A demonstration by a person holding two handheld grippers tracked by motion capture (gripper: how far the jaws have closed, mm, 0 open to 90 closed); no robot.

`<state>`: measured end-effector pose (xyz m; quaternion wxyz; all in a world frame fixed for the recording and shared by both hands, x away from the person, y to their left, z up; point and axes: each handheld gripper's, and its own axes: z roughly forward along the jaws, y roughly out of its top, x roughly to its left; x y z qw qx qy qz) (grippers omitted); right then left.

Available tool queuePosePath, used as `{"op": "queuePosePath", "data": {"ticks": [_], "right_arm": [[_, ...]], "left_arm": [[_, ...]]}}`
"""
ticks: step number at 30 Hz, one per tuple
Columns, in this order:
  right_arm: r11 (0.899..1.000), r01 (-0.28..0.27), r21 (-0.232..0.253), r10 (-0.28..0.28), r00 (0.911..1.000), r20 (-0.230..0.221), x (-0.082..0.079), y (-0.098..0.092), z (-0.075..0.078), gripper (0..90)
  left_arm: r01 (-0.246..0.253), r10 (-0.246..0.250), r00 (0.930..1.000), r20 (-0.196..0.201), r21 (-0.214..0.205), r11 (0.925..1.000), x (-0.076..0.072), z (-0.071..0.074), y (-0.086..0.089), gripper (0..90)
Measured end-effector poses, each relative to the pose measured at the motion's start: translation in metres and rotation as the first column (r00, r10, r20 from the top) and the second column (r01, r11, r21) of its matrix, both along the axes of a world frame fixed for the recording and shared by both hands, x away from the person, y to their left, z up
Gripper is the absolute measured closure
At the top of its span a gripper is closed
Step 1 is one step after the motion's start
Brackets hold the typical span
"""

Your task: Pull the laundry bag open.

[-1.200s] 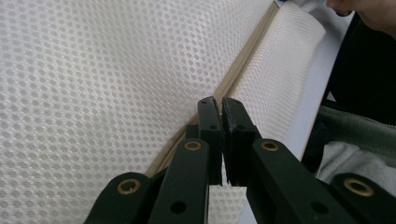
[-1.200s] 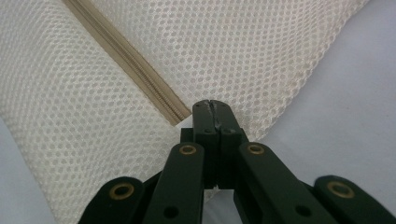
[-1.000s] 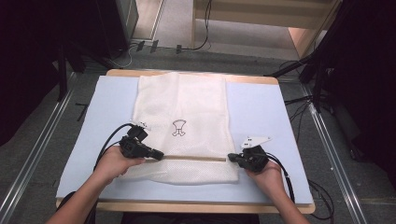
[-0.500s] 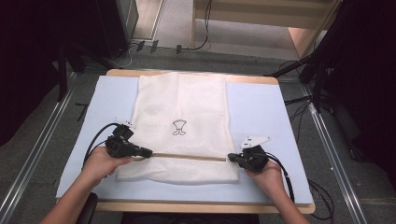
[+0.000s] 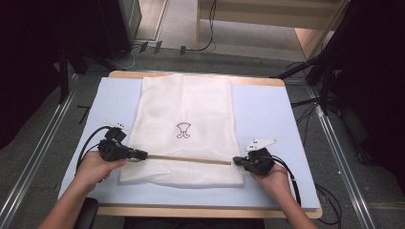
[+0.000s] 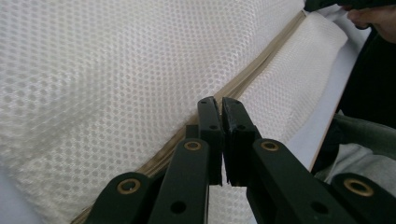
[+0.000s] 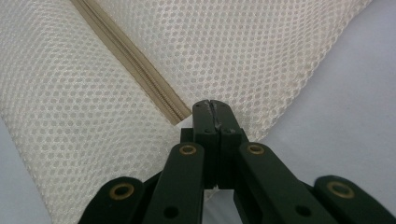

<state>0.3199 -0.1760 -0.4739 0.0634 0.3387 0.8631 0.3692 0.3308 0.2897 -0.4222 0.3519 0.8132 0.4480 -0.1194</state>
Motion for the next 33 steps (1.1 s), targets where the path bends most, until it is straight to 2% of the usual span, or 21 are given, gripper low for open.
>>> {"op": "queuePosePath", "data": {"ticks": [2,3,4,6,8,13,14,17,20,23,28,33], "right_arm": [[1.0,-0.001,0.002,0.001,1.0,-0.003,0.001,0.0,0.0,90.0],[1.0,-0.003,0.002,0.003,1.0,-0.003,0.001,-0.001,0.0,90.0],[1.0,-0.002,0.002,0.002,1.0,-0.005,0.001,-0.001,0.0,90.0],[1.0,-0.009,-0.001,0.009,1.0,-0.003,0.001,0.0,0.0,90.0],[1.0,-0.01,-0.016,0.01,0.9999,-0.001,0.001,0.001,0.001,90.0],[1.0,-0.016,-0.012,0.016,0.9998,-0.01,0.002,0.0,0.001,90.0],[1.0,-0.016,-0.012,0.016,0.9998,-0.009,0.002,0.0,0.001,90.0],[1.0,-0.015,-0.006,0.015,0.9998,-0.009,0.003,0.0,0.001,90.0],[1.0,-0.01,-0.006,0.01,0.9999,-0.011,0.002,0.0,0.001,90.0],[1.0,-0.018,-0.004,0.018,0.9998,-0.012,0.003,-0.001,0.001,90.0],[1.0,-0.022,-0.002,0.022,0.9996,-0.019,0.004,-0.001,0.001,90.0],[1.0,-0.022,0.007,0.022,0.9995,-0.024,0.004,-0.002,0.001,90.0]], "left_arm": [[-0.003,0.003,1.0,0.004,0.004,1.0,0.0,0.0,0.002,89.0],[-0.006,0.006,1.0,-0.006,-0.01,0.9999,0.0,0.0,0.003,89.0],[-0.011,0.011,0.9999,0.0,0.005,0.9999,0.0,0.0,0.004,89.0],[-0.017,0.017,0.9999,-0.001,0.0,0.9999,-0.001,0.0,0.008,89.0],[-0.028,0.028,0.9996,0.0,-0.003,0.9996,-0.002,0.0,0.012,88.9],[-0.044,0.044,0.9989,0.016,0.002,0.999,-0.006,0.001,0.022,89.0],[-0.067,0.067,0.9976,0.015,0.0,0.9977,-0.007,0.001,0.024,88.9],[-0.079,0.079,0.9968,0.013,0.003,0.9968,-0.008,0.001,0.032,89.0],[-0.081,0.081,0.9964,0.023,0.014,0.9966,-0.01,0.001,0.036,88.9],[-0.084,0.084,0.9961,0.025,0.007,0.9964,-0.012,0.003,0.038,88.9],[-0.097,0.096,0.9951,0.024,0.031,0.9948,-0.013,0.002,0.042,88.9],[-0.105,0.104,0.9942,0.025,0.024,0.9942,-0.015,0.002,0.047,88.9]]}}
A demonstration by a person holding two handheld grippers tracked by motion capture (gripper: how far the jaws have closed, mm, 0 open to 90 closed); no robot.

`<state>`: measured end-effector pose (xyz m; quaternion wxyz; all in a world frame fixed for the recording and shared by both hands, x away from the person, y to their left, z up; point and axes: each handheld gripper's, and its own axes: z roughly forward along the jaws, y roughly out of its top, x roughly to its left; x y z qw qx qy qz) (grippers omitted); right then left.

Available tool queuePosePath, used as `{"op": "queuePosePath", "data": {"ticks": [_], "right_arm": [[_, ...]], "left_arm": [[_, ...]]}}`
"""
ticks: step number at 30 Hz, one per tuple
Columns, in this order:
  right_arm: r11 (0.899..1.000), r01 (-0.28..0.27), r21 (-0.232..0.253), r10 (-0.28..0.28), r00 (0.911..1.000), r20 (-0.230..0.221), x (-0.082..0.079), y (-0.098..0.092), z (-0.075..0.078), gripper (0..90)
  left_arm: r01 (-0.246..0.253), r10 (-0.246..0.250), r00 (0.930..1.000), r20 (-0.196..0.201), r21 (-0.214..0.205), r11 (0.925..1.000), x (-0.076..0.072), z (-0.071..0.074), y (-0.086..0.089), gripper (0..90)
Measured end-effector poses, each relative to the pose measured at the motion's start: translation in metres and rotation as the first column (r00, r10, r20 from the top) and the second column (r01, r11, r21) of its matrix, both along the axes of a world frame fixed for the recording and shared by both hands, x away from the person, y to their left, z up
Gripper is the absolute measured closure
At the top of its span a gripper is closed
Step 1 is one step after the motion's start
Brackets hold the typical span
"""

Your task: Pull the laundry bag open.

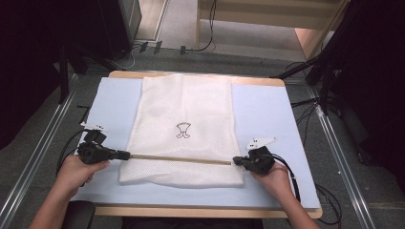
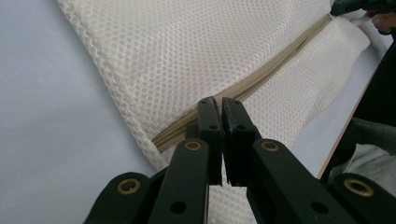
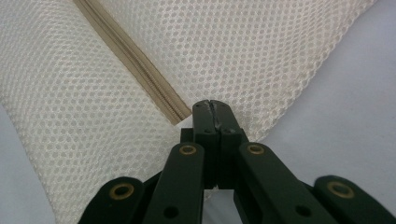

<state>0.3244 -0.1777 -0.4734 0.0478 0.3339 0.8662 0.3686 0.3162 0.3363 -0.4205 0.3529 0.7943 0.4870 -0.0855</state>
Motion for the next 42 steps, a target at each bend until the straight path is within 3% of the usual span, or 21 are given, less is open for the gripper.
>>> {"op": "queuePosePath", "data": {"ticks": [6,12,23,26,28,30,42], "right_arm": [[1.0,-0.009,0.001,0.009,1.0,0.002,0.001,0.0,0.0,90.0],[1.0,-0.013,0.004,0.013,0.9999,-0.01,0.002,-0.001,0.0,90.0],[1.0,-0.021,0.008,0.022,0.9997,-0.012,0.003,-0.001,0.0,90.0],[1.0,-0.022,0.009,0.022,0.9996,-0.015,0.003,-0.001,0.0,90.0],[1.0,-0.025,0.01,0.025,0.9996,-0.015,0.004,-0.001,0.0,90.0],[1.0,-0.025,0.01,0.025,0.9996,-0.012,0.004,-0.001,0.0,90.0],[0.999,-0.038,-0.005,0.037,0.9985,-0.039,0.007,0.0,0.003,90.0]], "left_arm": [[-0.006,0.006,1.0,-0.001,0.005,1.0,-0.001,0.0,0.005,88.9],[-0.045,0.045,0.999,-0.006,-0.001,0.999,-0.002,-0.002,0.018,88.9],[-0.071,0.071,0.9972,-0.025,-0.002,0.9975,-0.003,-0.004,0.028,88.9],[-0.094,0.094,0.9955,-0.014,0.007,0.9956,-0.003,-0.004,0.032,88.9],[-0.095,0.095,0.9954,-0.014,-0.009,0.9954,-0.002,-0.003,0.034,88.9],[-0.09,0.09,0.9959,-0.013,0.009,0.9959,-0.003,-0.004,0.032,88.9],[-0.086,0.086,0.9963,0.005,-0.001,0.9963,-0.003,-0.004,0.03,87.3]]}}
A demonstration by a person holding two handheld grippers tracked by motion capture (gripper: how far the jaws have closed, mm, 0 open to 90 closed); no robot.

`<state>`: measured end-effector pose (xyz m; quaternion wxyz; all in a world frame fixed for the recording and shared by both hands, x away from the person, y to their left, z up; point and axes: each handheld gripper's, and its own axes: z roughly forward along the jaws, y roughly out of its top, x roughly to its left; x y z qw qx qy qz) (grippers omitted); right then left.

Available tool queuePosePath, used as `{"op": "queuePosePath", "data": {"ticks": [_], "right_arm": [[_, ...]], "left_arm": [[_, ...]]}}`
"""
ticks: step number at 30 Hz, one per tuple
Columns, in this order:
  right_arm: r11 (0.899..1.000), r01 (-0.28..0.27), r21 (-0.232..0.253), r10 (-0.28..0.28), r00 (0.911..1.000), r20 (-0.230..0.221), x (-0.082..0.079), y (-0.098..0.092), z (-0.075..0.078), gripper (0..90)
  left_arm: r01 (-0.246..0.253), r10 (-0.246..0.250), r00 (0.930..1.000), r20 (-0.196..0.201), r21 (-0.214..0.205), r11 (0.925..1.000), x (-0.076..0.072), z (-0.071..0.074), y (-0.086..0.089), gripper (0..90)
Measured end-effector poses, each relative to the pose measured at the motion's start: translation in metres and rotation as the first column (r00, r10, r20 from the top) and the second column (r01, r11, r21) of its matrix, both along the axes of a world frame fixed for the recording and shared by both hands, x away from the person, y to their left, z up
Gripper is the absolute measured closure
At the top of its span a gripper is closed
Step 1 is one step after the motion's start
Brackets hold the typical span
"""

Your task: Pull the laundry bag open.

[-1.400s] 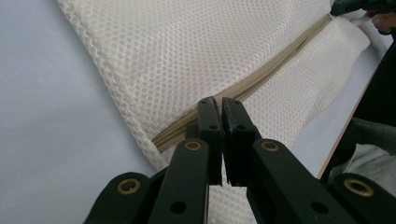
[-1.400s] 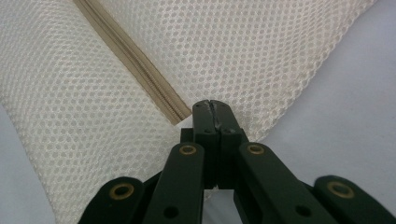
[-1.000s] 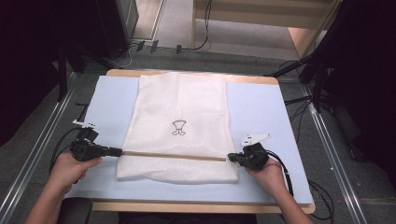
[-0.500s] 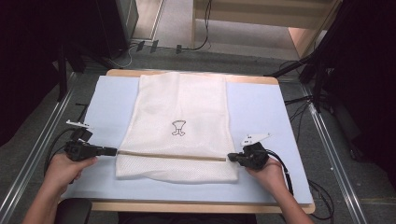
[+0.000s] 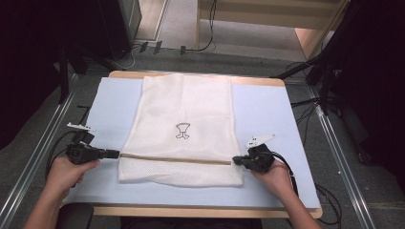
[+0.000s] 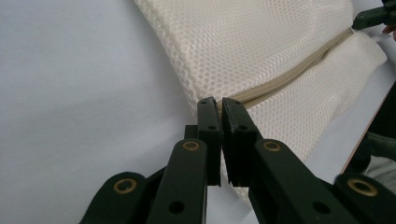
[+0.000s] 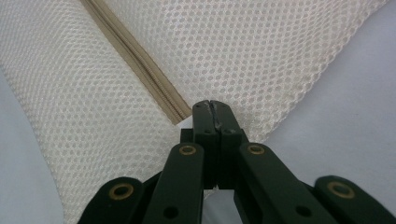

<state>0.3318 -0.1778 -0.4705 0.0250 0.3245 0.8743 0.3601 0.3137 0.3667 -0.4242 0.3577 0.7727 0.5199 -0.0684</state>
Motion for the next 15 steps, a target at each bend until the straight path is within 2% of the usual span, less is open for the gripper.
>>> {"op": "queuePosePath", "data": {"ticks": [2,3,4,6,8,10,11,13,15], "right_arm": [[1.0,0.004,0.008,-0.004,0.9999,-0.012,0.0003,0.0,0.0006,86.6],[0.999,0.0,0.048,0.003,0.9983,-0.059,0.0031,-0.0018,0.0012,79.3],[0.999,0.0,0.048,0.003,0.9983,-0.059,0.0031,-0.0018,0.0012,79.3],[0.998,-0.002,0.065,0.007,0.9974,-0.072,0.0043,-0.0028,0.0025,76.4],[0.997,-0.003,0.078,0.008,0.9981,-0.061,0.0046,-0.0027,0.0039,71.1],[0.995,0.003,0.096,0.0,0.9993,-0.039,0.0045,-0.0024,0.0064,65.4],[0.995,0.004,0.102,-0.002,0.9998,-0.021,0.0047,-0.0027,0.0075,62.8],[0.994,0.016,0.113,-0.016,0.9999,-0.001,0.0045,-0.0035,0.0093,57.3],[0.992,0.032,0.125,-0.036,0.9988,0.034,0.0068,-0.0077,0.0096,51.7]], "left_arm": [[-0.006,0.006,0.9997,0.023,0.015,0.9999,-0.0005,0.0006,-0.0009,86.7],[-0.011,0.011,0.9992,0.039,0.008,0.9999,-0.0006,0.0014,-0.001,83.4],[-0.011,0.011,0.9992,0.039,0.008,0.9999,-0.0006,0.0014,-0.001,81.6],[-0.02,0.02,0.9974,0.069,0.007,0.9998,-0.0007,0.0029,-0.0013,79.3],[-0.031,0.028,0.9922,0.122,0.022,0.9993,-0.0018,0.0053,-0.0032,72.1],[-0.02,0.015,0.9866,0.163,0.028,0.9994,-0.0025,0.0068,-0.0054,66.6],[-0.014,0.009,0.9843,0.176,0.03,0.9994,-0.0026,0.0067,-0.0066,61.6],[-0.012,0.005,0.983,0.183,0.039,0.9991,-0.0025,0.0062,-0.0087,58.0],[-0.028,0.013,0.978,0.208,0.069,0.9972,-0.0029,0.0062,-0.01,53.2]]}}
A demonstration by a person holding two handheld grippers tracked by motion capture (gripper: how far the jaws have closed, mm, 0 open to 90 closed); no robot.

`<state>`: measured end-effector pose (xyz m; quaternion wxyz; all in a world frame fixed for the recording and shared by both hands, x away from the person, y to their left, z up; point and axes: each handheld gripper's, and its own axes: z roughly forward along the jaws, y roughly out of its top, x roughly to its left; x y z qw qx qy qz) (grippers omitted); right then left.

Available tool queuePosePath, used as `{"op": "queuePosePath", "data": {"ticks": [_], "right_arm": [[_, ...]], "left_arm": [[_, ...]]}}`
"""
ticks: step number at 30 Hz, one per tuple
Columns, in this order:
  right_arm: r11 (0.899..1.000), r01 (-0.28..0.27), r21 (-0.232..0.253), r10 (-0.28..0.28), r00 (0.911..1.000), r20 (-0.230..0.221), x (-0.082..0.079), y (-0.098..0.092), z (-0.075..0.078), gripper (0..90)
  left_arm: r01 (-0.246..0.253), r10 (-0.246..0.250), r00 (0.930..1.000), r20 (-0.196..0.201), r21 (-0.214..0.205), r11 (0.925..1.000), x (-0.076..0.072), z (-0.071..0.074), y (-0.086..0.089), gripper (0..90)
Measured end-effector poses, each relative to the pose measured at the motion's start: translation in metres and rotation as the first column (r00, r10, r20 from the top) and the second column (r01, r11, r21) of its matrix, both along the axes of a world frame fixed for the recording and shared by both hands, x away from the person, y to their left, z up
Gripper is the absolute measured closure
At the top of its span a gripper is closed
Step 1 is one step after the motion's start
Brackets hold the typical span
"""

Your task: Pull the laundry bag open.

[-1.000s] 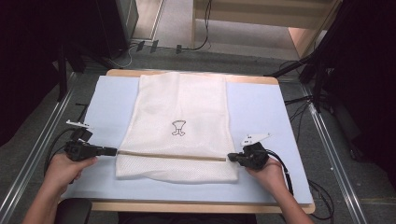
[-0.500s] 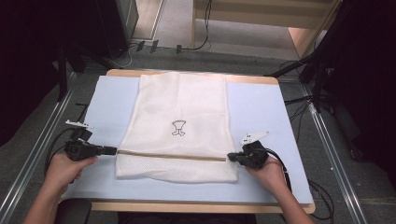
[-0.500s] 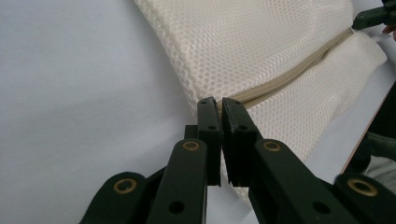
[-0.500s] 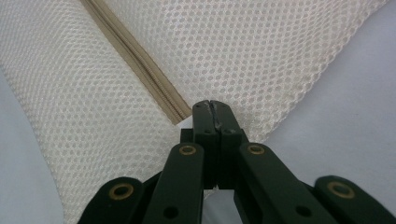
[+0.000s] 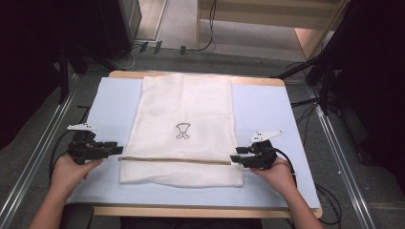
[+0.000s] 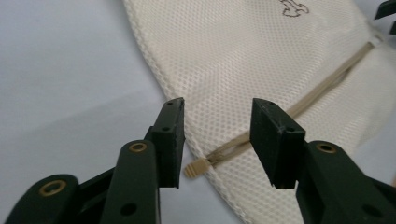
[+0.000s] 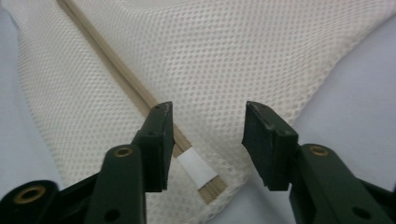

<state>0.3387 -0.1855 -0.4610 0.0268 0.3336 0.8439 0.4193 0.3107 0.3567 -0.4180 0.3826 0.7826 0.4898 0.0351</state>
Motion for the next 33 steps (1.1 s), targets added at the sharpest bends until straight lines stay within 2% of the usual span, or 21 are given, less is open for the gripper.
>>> {"op": "queuePosePath", "data": {"ticks": [1,2,4,6,14,22,24,33], "right_arm": [[1.0,0.0,0.0,0.0,1.0,0.0,0.0,0.0,0.0,51.7],[0.999,0.032,0.007,-0.032,0.9995,0.003,0.002,-0.004,0.0,49.6],[0.999,0.038,0.007,-0.038,0.9992,0.011,0.003,-0.006,-0.001,48.1],[0.997,0.075,0.013,-0.075,0.9971,0.013,0.006,-0.012,-0.001,47.7],[0.989,0.143,0.021,-0.144,0.9895,0.015,0.011,-0.025,-0.002,46.2],[0.975,0.223,0.02,-0.224,0.9744,0.021,0.015,-0.041,-0.003,43.9],[0.974,0.225,0.018,-0.226,0.9739,0.027,0.016,-0.043,-0.003,43.9],[0.96,0.279,0.016,-0.28,0.9599,0.02,0.02,-0.055,-0.007,42.6]], "left_arm": [[-0.006,0.006,1.0,0.008,-0.003,1.0,0.0,0.0,0.0,53.2],[-0.018,0.018,0.9998,0.007,-0.005,0.9998,0.001,-0.001,0.002,47.2],[-0.028,0.028,0.9996,0.004,0.0,0.9996,0.002,-0.002,0.004,45.5],[-0.042,0.042,0.9991,0.001,0.01,0.9991,0.004,-0.005,0.006,42.8],[-0.078,0.079,0.9969,-0.01,0.019,0.9967,0.007,-0.01,0.015,40.6],[-0.109,0.109,0.994,-0.005,0.038,0.9933,0.007,-0.013,0.022,39.1],[-0.118,0.118,0.9929,-0.009,0.04,0.9922,0.007,-0.014,0.024,39.0],[-0.127,0.128,0.9917,-0.014,0.052,0.9905,0.009,-0.017,0.027,38.2]]}}
